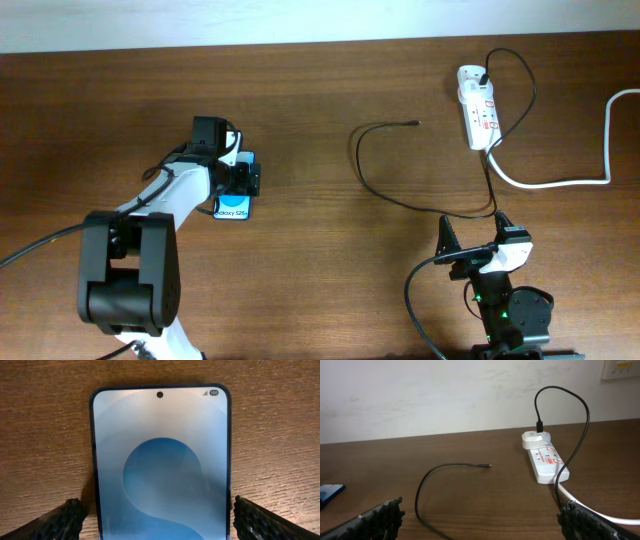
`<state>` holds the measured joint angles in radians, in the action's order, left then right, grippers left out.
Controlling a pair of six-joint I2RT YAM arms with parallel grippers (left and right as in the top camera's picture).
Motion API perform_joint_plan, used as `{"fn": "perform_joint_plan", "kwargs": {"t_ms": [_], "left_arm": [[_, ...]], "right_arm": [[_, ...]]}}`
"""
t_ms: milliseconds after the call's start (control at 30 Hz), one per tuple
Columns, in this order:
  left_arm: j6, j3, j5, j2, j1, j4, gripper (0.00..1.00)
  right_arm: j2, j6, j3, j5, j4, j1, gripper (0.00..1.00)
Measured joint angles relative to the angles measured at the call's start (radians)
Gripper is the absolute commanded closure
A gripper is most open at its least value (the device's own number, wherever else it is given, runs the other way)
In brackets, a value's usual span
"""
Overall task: Plug charger to phone and switch on socket
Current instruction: 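Lower the left gripper onto the phone's top edge, then close the left gripper on the phone's top end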
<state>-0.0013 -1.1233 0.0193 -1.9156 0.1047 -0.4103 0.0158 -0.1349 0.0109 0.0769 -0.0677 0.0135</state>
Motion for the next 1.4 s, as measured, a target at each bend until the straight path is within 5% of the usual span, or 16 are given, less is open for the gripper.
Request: {"fn": "perform_joint_plan", "kwargs": {"t_ms": [433,733,833,900,1400], "left_arm": [[0.0,-0.002,-0.011,-0.002,0.005,-0.006,0.0],[0.0,0.005,-0.032,-0.004,0.004,-0.002,0.22],[0.0,0.005,-0.032,-0.004,0.004,-0.002,0.21],[0.0,0.005,-0.032,-0.004,0.004,-0.002,0.01],[0.001,-0.004,-0.031,-0.004,0.005,-0.054,0.0]], "right_arm": [[0.0,0.0,0.0,0.0,0.0,0.0,0.02],[0.0,0.0,0.0,0.0,0.0,0.0,0.02],[0.0,0.0,0.0,0.0,0.0,0.0,0.02],[0.0,0.0,0.0,0.0,0.0,0.0,0.02],[0.0,0.0,0.0,0.0,0.0,0.0,0.02]]}}
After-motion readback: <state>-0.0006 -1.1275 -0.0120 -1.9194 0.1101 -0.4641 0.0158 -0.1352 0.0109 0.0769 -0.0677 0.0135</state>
